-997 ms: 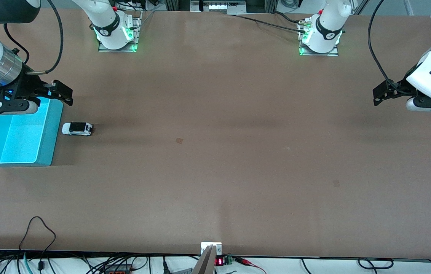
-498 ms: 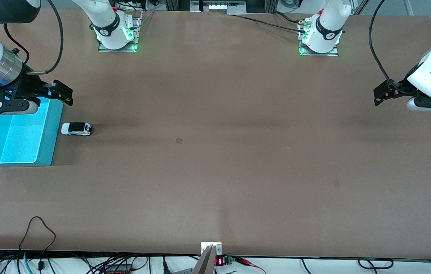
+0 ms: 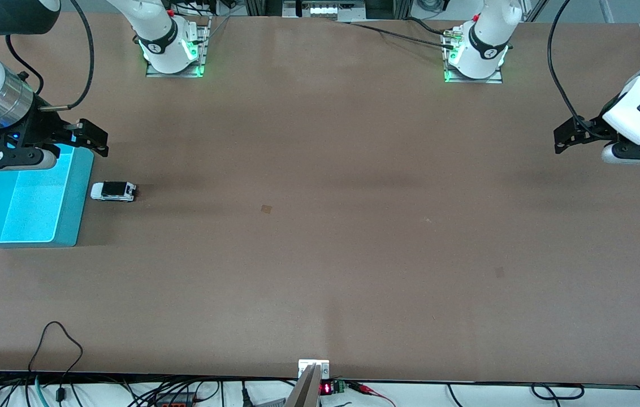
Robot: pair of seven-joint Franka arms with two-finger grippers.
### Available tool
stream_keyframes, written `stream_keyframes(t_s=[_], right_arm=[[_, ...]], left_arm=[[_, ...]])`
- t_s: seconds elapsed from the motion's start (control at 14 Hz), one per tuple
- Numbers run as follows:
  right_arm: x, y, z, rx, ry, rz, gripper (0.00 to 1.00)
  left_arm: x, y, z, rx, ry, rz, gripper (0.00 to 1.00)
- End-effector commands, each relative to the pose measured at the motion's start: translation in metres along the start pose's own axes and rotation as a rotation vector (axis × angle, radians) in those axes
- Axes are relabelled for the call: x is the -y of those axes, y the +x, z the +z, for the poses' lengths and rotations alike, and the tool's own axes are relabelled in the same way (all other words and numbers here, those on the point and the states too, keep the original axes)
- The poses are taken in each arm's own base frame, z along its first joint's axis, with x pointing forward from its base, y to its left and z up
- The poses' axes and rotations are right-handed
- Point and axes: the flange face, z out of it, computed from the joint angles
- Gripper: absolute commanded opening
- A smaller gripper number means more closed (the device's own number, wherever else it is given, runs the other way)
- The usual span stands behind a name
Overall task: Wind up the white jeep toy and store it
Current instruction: 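Reach the right gripper to the jeep beside the box and grasp it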
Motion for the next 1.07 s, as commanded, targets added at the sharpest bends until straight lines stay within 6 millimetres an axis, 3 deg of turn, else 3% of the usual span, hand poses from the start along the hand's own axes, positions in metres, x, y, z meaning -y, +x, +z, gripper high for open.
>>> stream_keyframes(t_s=[0.0, 0.14, 0.43, 0.64, 0.78, 1.0], right_arm=[[0.001, 0.002, -0.004, -0.005, -0.002, -0.006, 1.00], [0.002, 0.002, -0.003, -0.003, -0.002, 0.000, 1.00], [0.009, 0.027, 0.047, 0.055, 0.003, -0.026, 1.00], [0.008, 0.037, 0.069, 0.073, -0.004, -0.051, 1.00], [0.003, 0.046, 0.101, 0.123, -0.016, -0.205, 1.00], [-0.009, 0.044, 0.132, 0.170, 0.008, -0.438, 1.00]], left_arm=[[0.000, -0.005, -0.004, 0.001, -0.020, 0.019, 1.00], [0.000, -0.005, -0.008, -0.005, -0.018, 0.019, 1.00], [-0.005, -0.003, -0.009, -0.014, -0.018, 0.029, 1.00], [-0.006, -0.004, -0.010, -0.014, -0.018, 0.031, 1.00], [-0.004, -0.003, -0.009, -0.014, -0.019, 0.028, 1.00], [-0.001, -0.003, -0.009, -0.014, -0.020, 0.021, 1.00]])
